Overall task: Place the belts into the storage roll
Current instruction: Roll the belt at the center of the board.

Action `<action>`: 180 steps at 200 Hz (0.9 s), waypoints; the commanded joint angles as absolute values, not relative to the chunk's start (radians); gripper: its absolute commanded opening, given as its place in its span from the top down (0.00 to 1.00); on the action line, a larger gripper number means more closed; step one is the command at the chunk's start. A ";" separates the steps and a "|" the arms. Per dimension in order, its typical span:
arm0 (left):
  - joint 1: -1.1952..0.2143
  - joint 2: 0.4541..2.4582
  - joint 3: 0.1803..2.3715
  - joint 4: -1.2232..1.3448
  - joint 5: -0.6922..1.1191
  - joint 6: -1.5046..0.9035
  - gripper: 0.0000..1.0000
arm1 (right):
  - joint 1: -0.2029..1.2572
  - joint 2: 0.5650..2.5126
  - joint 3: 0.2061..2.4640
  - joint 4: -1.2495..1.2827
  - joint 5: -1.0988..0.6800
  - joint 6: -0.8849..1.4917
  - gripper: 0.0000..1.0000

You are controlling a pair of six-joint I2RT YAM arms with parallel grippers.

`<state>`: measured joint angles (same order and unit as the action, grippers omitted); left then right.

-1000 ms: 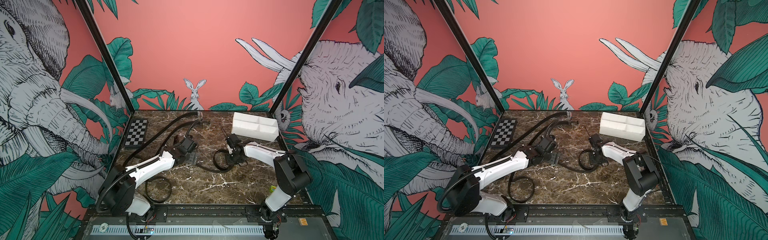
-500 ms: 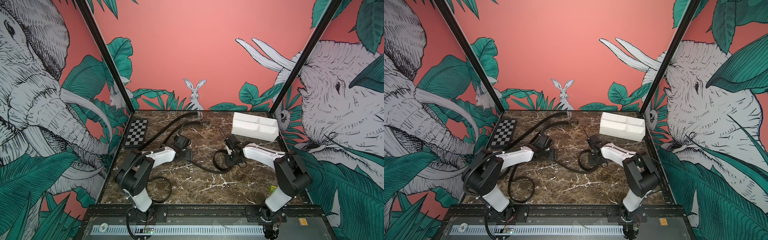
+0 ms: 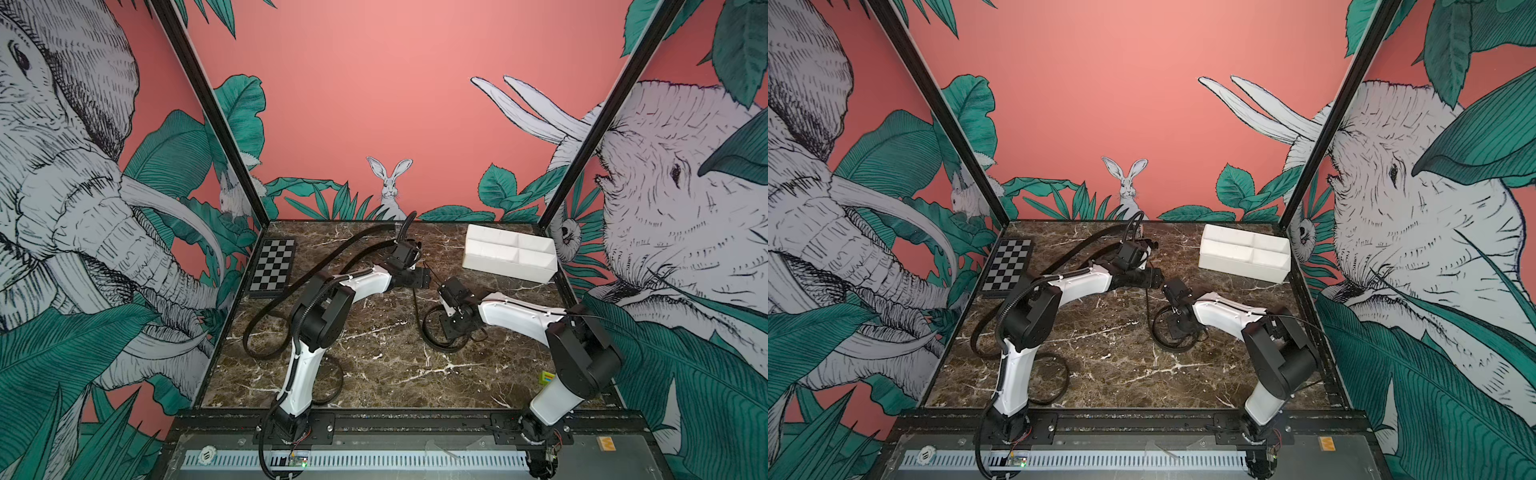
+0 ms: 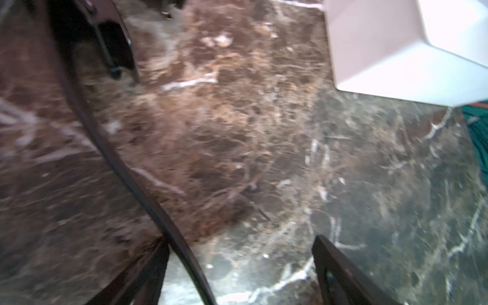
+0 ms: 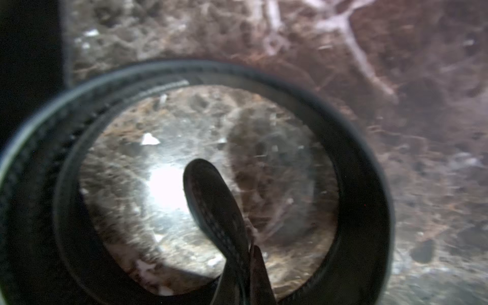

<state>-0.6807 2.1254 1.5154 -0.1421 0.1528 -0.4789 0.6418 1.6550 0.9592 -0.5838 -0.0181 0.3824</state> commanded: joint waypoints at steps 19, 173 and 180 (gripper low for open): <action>-0.673 1.983 1.386 -0.203 0.146 -0.440 0.04 | 0.685 1.688 0.938 -0.682 -0.158 0.443 1.00; -0.851 1.667 1.042 -0.328 0.244 -0.596 0.02 | 0.491 1.388 1.057 -0.844 -0.183 0.445 0.43; -0.853 1.679 1.055 -0.335 0.247 -0.592 0.02 | 0.476 1.398 1.071 -0.842 -0.176 0.442 0.42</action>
<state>-0.8524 1.6535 1.0439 -0.2752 0.2222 -0.5636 0.5220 1.3766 1.0290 -0.8108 -0.1947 0.4591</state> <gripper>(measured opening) 0.985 0.567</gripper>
